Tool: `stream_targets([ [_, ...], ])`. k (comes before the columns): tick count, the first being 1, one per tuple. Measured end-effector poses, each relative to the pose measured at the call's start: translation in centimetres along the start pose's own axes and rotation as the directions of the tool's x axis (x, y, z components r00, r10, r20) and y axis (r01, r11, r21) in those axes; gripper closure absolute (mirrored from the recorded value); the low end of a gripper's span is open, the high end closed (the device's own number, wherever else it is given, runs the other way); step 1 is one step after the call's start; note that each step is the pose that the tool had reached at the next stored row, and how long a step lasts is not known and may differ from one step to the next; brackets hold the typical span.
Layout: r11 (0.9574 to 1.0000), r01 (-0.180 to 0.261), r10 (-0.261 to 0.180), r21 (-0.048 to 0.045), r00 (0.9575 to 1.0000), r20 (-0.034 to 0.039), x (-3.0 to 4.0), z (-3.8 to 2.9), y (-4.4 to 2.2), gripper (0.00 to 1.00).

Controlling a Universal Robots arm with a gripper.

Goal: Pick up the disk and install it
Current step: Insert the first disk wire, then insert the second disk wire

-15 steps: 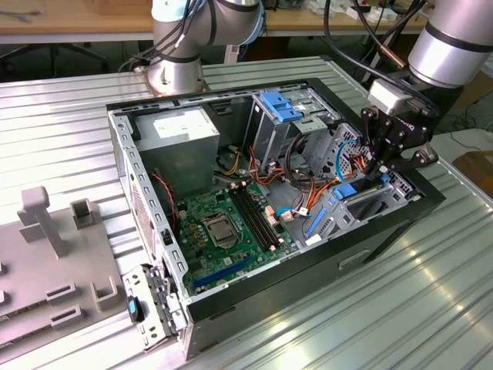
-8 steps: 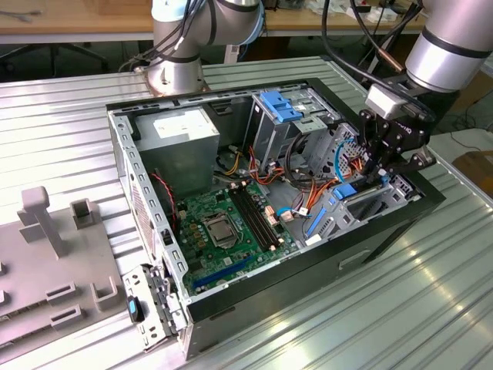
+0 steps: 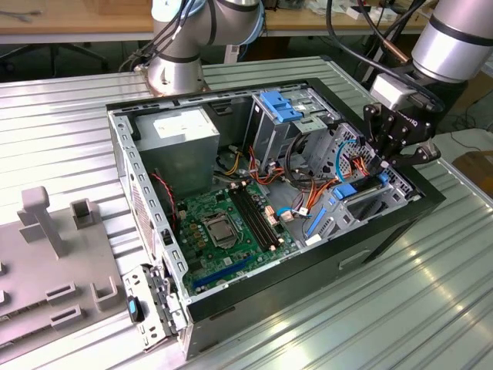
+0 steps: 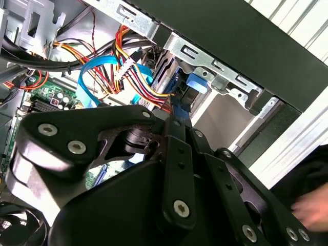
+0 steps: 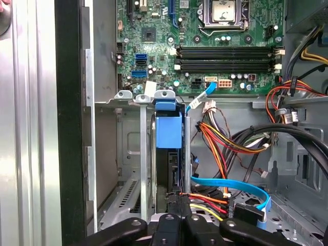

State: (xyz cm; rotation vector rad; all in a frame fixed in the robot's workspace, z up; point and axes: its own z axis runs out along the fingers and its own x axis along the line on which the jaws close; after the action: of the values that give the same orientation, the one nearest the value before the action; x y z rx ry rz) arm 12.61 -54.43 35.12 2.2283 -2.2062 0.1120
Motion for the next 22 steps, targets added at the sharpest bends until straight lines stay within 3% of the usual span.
stream_targets([
  [16,1.0,0.0,0.0,0.0,1.0,0.0,0.0,-0.06,0.0,0.89],
  [22,1.0,0.0,0.0,0.0001,1.0,-0.0001,0.04,-0.72,-0.03,0.89],
])
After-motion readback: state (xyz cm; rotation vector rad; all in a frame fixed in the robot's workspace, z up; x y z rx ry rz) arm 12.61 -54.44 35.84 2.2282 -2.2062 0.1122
